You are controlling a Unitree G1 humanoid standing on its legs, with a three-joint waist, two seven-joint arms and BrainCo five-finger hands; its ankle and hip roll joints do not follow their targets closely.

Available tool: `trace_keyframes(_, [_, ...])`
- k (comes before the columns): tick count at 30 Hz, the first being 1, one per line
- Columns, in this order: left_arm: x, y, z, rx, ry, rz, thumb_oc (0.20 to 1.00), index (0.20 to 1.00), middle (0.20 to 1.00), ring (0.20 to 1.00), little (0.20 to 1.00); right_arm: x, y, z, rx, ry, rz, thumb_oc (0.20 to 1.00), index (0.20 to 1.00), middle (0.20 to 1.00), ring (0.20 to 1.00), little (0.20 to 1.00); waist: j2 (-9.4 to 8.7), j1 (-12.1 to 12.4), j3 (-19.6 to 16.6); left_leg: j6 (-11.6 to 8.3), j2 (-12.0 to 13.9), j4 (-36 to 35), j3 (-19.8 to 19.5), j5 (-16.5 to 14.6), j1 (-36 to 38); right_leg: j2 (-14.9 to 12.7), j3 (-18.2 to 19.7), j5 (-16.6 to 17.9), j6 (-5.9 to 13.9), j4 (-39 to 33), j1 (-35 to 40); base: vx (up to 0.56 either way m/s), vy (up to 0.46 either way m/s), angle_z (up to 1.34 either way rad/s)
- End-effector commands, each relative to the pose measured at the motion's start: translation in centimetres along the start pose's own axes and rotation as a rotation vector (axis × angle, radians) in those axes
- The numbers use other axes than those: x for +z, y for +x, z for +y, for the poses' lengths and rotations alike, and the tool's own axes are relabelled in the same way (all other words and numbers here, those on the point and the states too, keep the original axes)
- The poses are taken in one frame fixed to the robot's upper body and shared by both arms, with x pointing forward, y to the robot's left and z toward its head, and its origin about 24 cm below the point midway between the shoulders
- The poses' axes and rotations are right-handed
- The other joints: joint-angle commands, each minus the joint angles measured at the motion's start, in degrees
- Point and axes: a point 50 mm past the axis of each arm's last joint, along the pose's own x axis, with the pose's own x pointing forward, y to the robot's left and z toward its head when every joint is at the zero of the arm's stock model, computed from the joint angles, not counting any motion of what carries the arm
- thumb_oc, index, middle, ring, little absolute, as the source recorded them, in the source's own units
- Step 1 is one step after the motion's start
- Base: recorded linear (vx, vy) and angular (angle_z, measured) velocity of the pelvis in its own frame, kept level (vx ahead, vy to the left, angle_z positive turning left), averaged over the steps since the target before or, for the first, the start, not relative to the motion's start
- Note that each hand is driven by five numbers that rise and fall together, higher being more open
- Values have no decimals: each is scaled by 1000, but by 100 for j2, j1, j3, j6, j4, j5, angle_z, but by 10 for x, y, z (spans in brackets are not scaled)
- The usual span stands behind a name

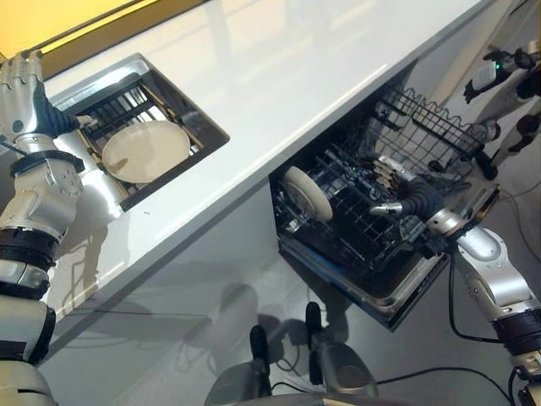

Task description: Pick up plates and place into dishwasher.

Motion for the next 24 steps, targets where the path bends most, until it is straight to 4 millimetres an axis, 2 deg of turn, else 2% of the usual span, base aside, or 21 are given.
trace_keyframes(1, [13, 34, 35, 62, -34, 63, 1000, 1000, 1000, 1000, 1000, 37, 20, -11, 31, -100, -108, 1000, 1000, 1000, 1000, 1000, -164, -156, 404, 12, -26, 437, 83, -622, -454, -219, 247, -735, 671, 488, -295, -76, 52, -2])
trace_keyframes(6, [28, 47, 44, -9, -74, 76, 1000, 1000, 1000, 1000, 1000, 45, 27, -16, 22, -120, -114, 1000, 1000, 1000, 1000, 1000, -270, -190, 681, 48, -58, 573, 122, -593, -726, -187, 340, -641, 697, 570, -601, -65, 35, -13])
trace_keyframes(10, [36, 54, 50, -1, -146, 80, 1000, 1000, 1000, 1000, 1000, 47, 30, -16, 29, -121, -118, 1000, 1000, 1000, 1000, 1000, -344, -228, 857, 80, -64, 738, 163, -589, -936, -176, 363, -589, 692, 693, -846, -35, 35, -6])
trace_keyframes(15, [44, 62, 55, -15, -122, 71, 1000, 1000, 1000, 1000, 1000, 44, 33, -16, 31, -136, -104, 1000, 1000, 1000, 1000, 1000, -417, -280, 1002, 97, -84, 922, 204, -588, -1216, -171, 406, -528, 676, 745, -1102, -22, 31, -11])
trace_keyframes(20, [43, 67, 59, -98, -61, 102, 1000, 1000, 1000, 1000, 1000, 45, 33, -19, 28, -147, -93, 1000, 1000, 1000, 1000, 1000, -487, -304, 1002, 96, -97, 1013, 205, -578, -1469, -159, 411, -495, 669, 779, -1345, -2, 4, -1])
trace_keyframes(24, [35, 68, 55, -260, 16, 166, 1000, 1000, 1000, 1000, 1000, 49, 33, -20, 34, -164, -91, 1000, 1000, 1000, 1000, 1000, -494, -298, 1002, 98, -112, 999, 162, -535, -1569, -139, 378, -472, 665, 785, -1448, 0, 0, 0])
